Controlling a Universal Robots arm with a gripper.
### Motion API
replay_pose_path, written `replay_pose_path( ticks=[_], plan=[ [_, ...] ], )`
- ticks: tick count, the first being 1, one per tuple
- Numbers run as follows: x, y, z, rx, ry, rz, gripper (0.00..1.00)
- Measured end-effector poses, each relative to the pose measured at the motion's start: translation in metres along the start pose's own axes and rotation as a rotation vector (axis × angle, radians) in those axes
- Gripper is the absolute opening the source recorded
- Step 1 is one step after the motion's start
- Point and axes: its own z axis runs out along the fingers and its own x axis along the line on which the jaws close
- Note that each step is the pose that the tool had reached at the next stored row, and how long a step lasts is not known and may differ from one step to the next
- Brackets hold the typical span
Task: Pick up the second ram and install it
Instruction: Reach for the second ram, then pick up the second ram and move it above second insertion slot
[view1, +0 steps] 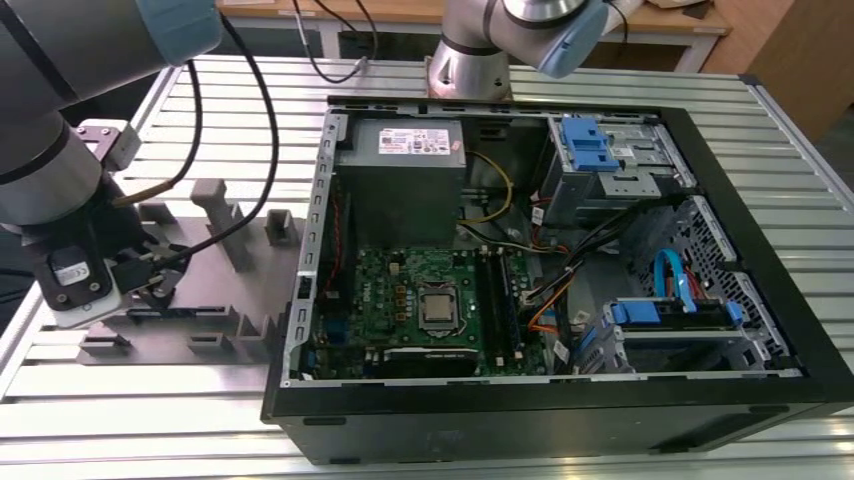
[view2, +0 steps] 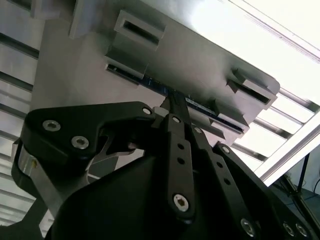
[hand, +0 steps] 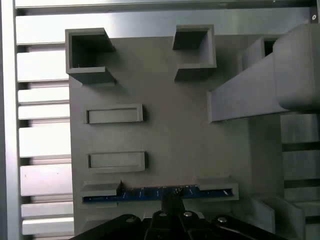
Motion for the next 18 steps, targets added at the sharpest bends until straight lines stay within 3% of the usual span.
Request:
replay_pose_path(
  ticks=[14, 18],
  plan=[
    [-0.0005, 0.0000, 0.0000, 0.0000, 0.0000, -0.002, 0.07],
    [-0.0005, 0.0000, -0.0001, -0.0013, 0.0021, -0.053, 0.07]
  ],
)
